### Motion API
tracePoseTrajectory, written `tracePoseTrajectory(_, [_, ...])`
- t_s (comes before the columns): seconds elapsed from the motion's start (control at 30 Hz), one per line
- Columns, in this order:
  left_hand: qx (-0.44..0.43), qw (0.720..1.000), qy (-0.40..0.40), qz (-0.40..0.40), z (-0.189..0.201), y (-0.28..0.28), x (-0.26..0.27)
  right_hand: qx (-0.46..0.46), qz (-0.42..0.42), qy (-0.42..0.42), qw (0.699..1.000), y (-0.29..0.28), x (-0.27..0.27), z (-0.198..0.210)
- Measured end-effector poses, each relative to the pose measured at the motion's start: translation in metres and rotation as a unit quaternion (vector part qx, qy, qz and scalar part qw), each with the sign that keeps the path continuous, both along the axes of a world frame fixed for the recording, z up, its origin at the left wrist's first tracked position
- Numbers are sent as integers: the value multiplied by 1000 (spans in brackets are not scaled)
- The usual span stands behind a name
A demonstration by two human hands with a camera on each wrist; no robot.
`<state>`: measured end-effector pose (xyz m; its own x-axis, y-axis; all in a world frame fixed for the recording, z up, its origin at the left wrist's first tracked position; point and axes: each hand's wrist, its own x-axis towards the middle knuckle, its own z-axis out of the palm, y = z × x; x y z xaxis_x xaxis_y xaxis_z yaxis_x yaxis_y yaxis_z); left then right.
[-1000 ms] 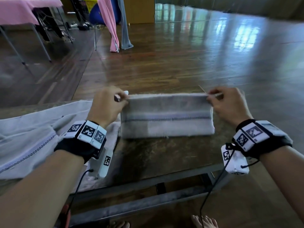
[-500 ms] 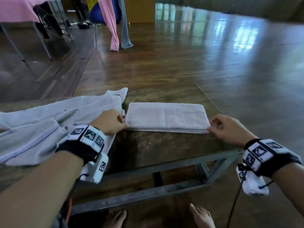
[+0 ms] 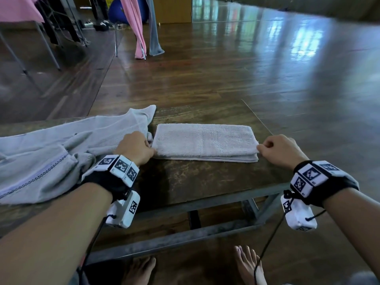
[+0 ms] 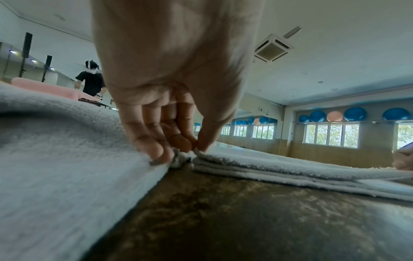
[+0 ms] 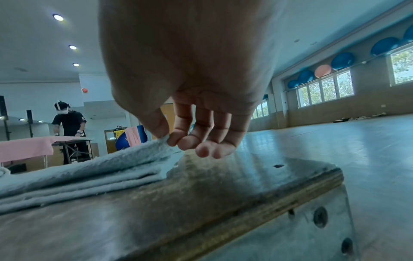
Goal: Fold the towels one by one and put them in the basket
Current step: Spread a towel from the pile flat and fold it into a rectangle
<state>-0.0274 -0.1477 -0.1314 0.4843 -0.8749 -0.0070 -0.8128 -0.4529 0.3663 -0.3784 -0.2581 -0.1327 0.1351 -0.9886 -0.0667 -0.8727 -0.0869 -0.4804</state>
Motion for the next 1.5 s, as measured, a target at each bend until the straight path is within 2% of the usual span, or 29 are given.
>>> tracePoseTrajectory(0.13, [-47, 998, 37, 31, 12, 2, 9, -9, -21, -9, 1000, 6, 1, 14])
tracePoseTrajectory(0.2, [-35, 998, 43, 27, 12, 4, 10, 5, -23, 21, 1000, 11, 4, 16])
tracePoseTrajectory(0.27, [-46, 999, 14, 2, 7, 6, 4, -29, -18, 78, 996, 16, 8, 14])
tracePoseTrajectory(0.33, [-90, 993, -9, -73, 2, 5, -5, -98, 34, 83, 991, 17, 13, 9])
tracePoseTrajectory(0.4, [-98, 978, -16, -182, -2, 2, -13, -111, 140, 41, 983, 18, 19, 4])
tracePoseTrajectory(0.47, [-31, 969, -23, -244, -5, 0, -22, -54, 237, 49, 969, 19, 26, -1])
tracePoseTrajectory(0.53, [30, 967, -55, -246, -5, -1, -31, -18, 277, 97, 956, 23, 34, -2])
tracePoseTrajectory(0.63, [54, 969, -82, -226, 1, -1, -40, -8, 263, 124, 957, 24, 38, 4])
tracePoseTrajectory(0.73, [63, 964, -71, -250, 4, 4, -51, 26, 259, 143, 955, 27, 39, 6])
tracePoseTrajectory(0.83, [2, 965, -39, -261, 3, 10, -68, -38, 244, 155, 957, 40, 46, 6])
tracePoseTrajectory(0.9, [-22, 960, -31, -278, -2, 13, -81, -104, 257, 118, 954, 50, 54, 4])
tracePoseTrajectory(0.97, [-18, 952, -57, -301, -14, 15, -91, -122, 299, 76, 943, 62, 67, -3])
tracePoseTrajectory(1.03, [21, 952, -57, -300, -28, 19, -98, -82, 336, 91, 934, 72, 79, -20])
tracePoseTrajectory(1.17, [115, 949, -23, -292, -46, 21, -94, -25, 318, 89, 944, 82, 85, -45])
tracePoseTrajectory(1.3, [133, 946, -24, -294, -46, 18, -83, -31, 298, 131, 945, 74, 72, -50])
tracePoseTrajectory(1.5, [155, 946, -32, -283, -44, 21, -66, 55, 237, 169, 955, 57, 47, -47])
